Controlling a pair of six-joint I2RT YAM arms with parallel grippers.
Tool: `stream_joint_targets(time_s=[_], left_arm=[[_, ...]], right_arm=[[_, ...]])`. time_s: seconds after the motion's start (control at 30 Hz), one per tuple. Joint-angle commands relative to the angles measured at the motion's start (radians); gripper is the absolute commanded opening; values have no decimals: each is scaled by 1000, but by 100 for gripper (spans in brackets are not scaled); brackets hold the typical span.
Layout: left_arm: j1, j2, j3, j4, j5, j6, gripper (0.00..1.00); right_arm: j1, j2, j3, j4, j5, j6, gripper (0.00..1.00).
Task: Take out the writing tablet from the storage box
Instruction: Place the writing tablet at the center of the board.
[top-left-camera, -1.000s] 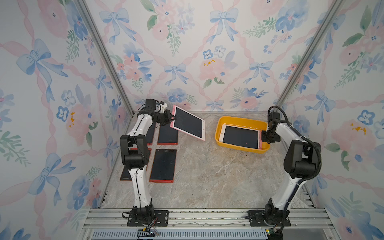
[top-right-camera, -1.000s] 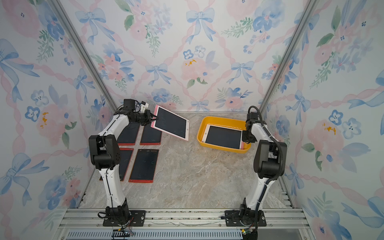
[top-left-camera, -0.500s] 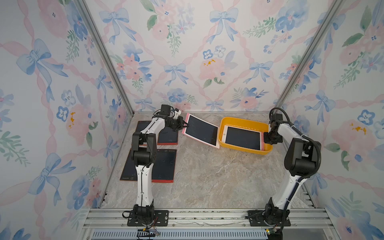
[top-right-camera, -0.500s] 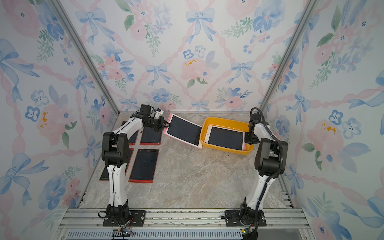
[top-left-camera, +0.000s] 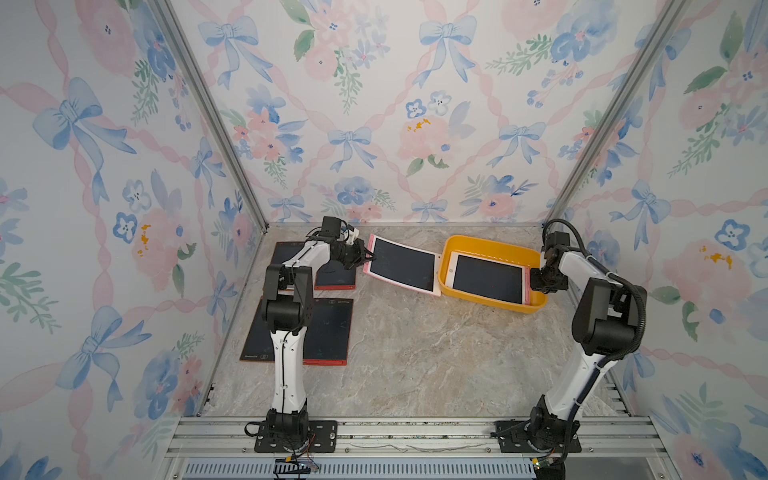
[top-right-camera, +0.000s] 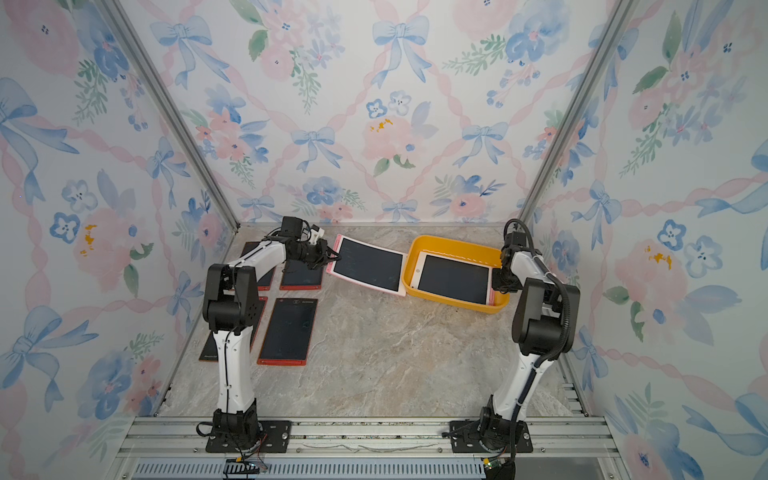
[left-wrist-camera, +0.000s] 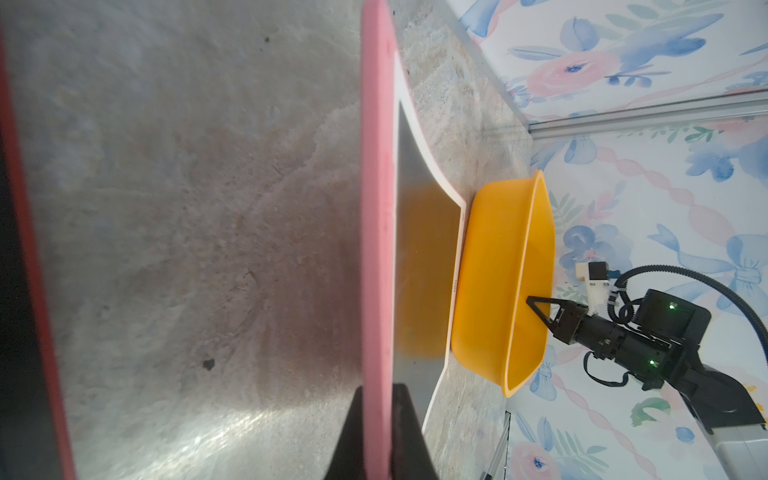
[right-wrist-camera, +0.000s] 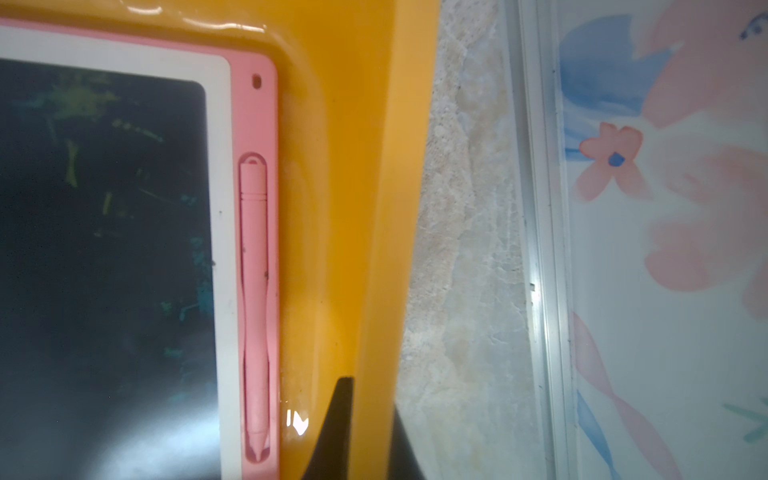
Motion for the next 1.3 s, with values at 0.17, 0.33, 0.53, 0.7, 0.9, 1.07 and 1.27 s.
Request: stream_joint_targets(time_s=[0.17,0.33,0.53,0.7,0.9,1.07,1.27], left_arm=[[-31,-31,-91,-26,-252,-8,11],[-24,-22,-95,-19,-266,-11,8],[-28,-13,-94,-19,-291,-8,10],[-29,-19,-108,-20,-317,-9,23],[-30,-18,-117,-19,-344,-13,37],[-33,-29,-124,-19,-356,-13,50],[-54,-46,-125,-19,-358,-16,57]], right_arm=[[-24,20,-56,-77,181,-72,1],[-63,-16,-93,-60,175,-61,1],[-77,-14,-108,-51,179,-51,1],[-81,3,-108,-45,188,-27,2],[-81,2,-116,-28,189,1,4],[-81,-3,-122,-18,196,17,5],[-81,-11,-135,-5,202,30,6]])
